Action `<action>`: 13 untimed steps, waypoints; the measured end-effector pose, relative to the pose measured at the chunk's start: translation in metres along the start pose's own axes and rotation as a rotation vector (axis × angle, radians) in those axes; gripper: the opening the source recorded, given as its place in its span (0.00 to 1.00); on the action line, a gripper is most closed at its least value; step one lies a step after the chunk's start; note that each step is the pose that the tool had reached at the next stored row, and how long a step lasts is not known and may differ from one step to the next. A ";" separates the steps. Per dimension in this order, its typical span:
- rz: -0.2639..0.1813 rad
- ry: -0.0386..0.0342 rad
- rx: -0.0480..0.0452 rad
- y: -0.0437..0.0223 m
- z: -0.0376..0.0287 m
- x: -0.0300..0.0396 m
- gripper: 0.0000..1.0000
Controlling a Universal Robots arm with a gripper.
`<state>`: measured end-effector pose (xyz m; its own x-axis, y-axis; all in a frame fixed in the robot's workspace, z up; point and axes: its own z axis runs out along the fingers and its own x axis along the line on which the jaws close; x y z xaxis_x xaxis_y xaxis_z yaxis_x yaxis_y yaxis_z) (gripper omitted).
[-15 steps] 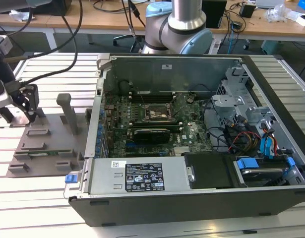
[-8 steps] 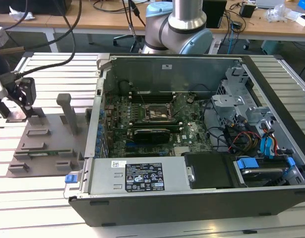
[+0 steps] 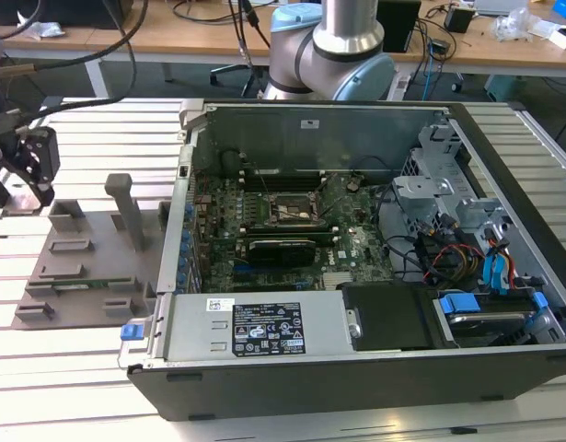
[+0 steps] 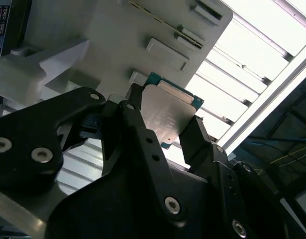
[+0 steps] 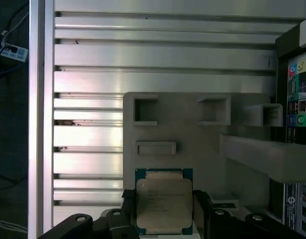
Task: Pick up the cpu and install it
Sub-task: 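Pick up the cpu and move it towards the insertion slot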
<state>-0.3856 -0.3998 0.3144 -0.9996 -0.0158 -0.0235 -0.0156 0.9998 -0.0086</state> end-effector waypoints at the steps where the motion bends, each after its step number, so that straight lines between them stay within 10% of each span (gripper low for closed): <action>1: 0.000 0.0000 0.0000 0.0000 -0.0027 0.0000 0.55; 2: 0.000 -0.0001 0.0001 0.0000 -0.0062 -0.0001 0.55; 4: 0.000 -0.0001 0.0019 -0.0001 -0.0382 -0.0009 0.55; 6: 0.000 0.0000 0.0036 -0.0001 -0.0544 -0.0013 0.55; 13: 0.000 0.0001 0.0059 -0.0001 -0.0751 -0.0018 0.55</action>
<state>-0.3856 -0.3992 0.3896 -0.9996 -0.0159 -0.0234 -0.0156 0.9998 -0.0145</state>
